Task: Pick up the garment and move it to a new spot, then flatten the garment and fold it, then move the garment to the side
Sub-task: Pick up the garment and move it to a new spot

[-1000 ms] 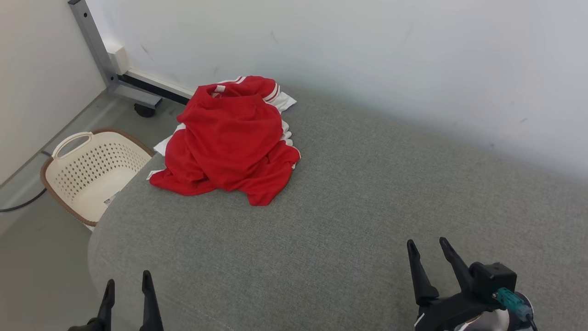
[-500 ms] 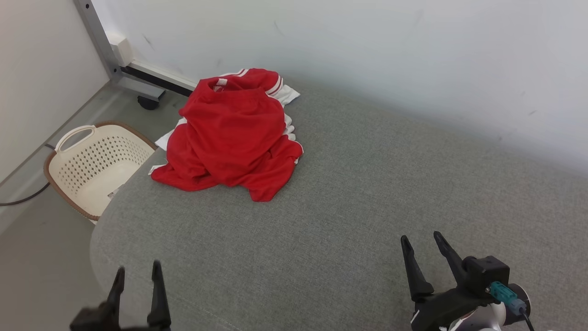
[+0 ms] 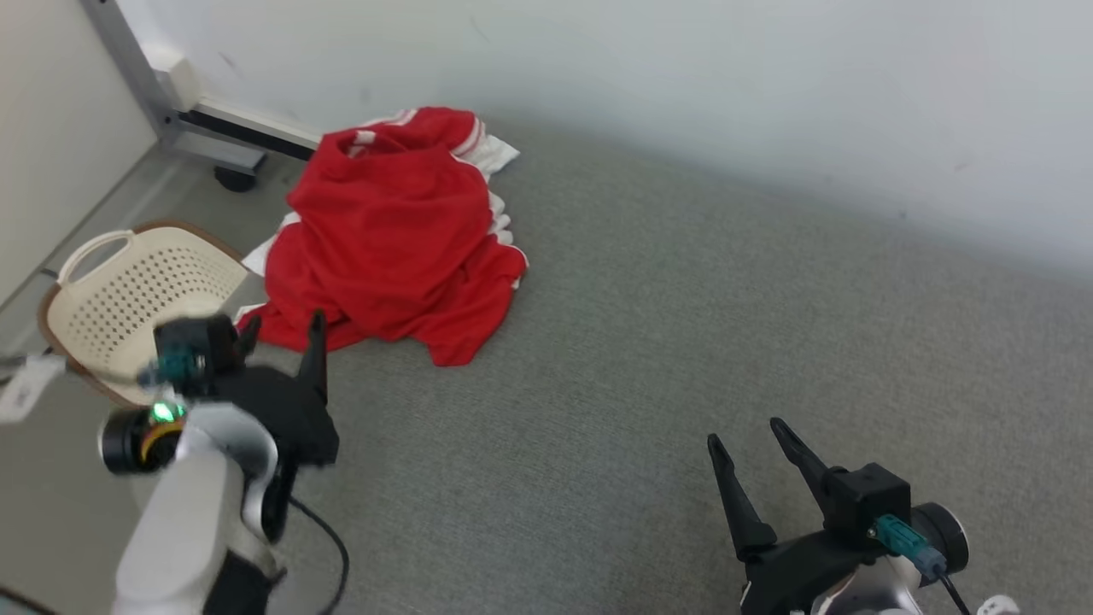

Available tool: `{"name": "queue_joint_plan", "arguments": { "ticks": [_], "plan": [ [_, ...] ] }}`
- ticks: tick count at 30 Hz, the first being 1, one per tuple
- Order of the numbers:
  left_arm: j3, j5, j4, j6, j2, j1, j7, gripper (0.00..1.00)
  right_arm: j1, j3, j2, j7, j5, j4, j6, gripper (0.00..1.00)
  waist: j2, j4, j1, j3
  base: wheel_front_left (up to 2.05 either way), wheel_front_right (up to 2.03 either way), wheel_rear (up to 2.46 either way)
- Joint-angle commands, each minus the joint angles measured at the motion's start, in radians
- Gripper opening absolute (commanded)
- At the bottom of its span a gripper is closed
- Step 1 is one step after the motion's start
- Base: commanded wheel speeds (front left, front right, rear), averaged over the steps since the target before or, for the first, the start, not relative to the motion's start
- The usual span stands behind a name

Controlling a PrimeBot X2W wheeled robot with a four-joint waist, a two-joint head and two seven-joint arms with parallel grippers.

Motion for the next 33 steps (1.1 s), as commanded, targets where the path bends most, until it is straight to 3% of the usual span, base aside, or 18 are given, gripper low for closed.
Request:
{"name": "queue_joint_plan", "arguments": {
  "ticks": [1, 4, 15, 21, 26, 27, 28, 29, 33],
  "plan": [
    [-0.005, 0.0, 0.022, -0.002, 0.015, -0.045, 0.02, 1.0, -0.005, 0.01, -0.003, 0.012, -0.011, -0.02, -0.002, 1.0, 0.0, -0.075, -0.0001, 0.079, 0.0, 0.0, 0.0],
    [-0.012, -0.001, 0.093, -0.006, 0.034, -0.142, 0.056, 1.0, -0.015, 0.03, -0.003, 0.051, -0.04, -0.077, -0.002, 1.0, 0.0, -0.119, -0.0001, 0.145, 0.0, 0.0, 0.0],
    [0.066, -0.065, 0.285, 0.051, 0.098, -0.363, 0.08, 1.0, -0.008, 0.033, -0.003, 0.159, -0.131, -0.311, -0.002, 1.0, 0.0, -0.259, -0.0001, 0.365, 0.0, 0.0, 0.0],
    [0.104, -0.088, 0.358, 0.115, 0.139, -0.431, 0.066, 1.0, 0.032, -0.016, -0.004, 0.174, -0.147, -0.4, -0.002, 1.0, 0.0, -0.285, -0.0001, 0.441, 0.0, 0.0, 0.0],
    [0.109, -0.093, 0.402, 0.14, 0.16, -0.468, 0.046, 1.0, 0.052, -0.031, -0.003, 0.162, -0.142, -0.426, -0.002, 1.0, 0.0, -0.288, -0.0001, 0.47, 0.0, 0.0, 0.0],
    [0.108, -0.09, 0.407, 0.147, 0.163, -0.47, 0.032, 0.49, 0.047, -0.032, -0.003, 0.16, -0.143, -0.422, -0.002, 1.0, 0.0, -0.287, -0.0001, 0.47, 0.0, 0.0, 0.0],
    [0.105, -0.085, 0.41, 0.151, 0.164, -0.472, 0.016, 0.05, 0.041, -0.03, -0.003, 0.159, -0.14, -0.418, -0.002, 1.0, 0.0, -0.285, -0.0001, 0.467, 0.0, 0.0, 0.0],
    [0.101, -0.081, 0.415, 0.156, 0.166, -0.475, 0.004, 0.0, 0.036, -0.028, -0.002, 0.157, -0.136, -0.414, -0.002, 1.0, 0.0, -0.284, -0.0001, 0.463, 0.0, 0.0, 0.0],
    [0.087, -0.065, 0.44, 0.168, 0.179, -0.477, -0.019, 0.0, 0.023, -0.024, -0.002, 0.149, -0.118, -0.388, -0.002, 1.0, 0.0, -0.278, -0.0001, 0.43, 0.0, 0.0, 0.0]
  ]
}}
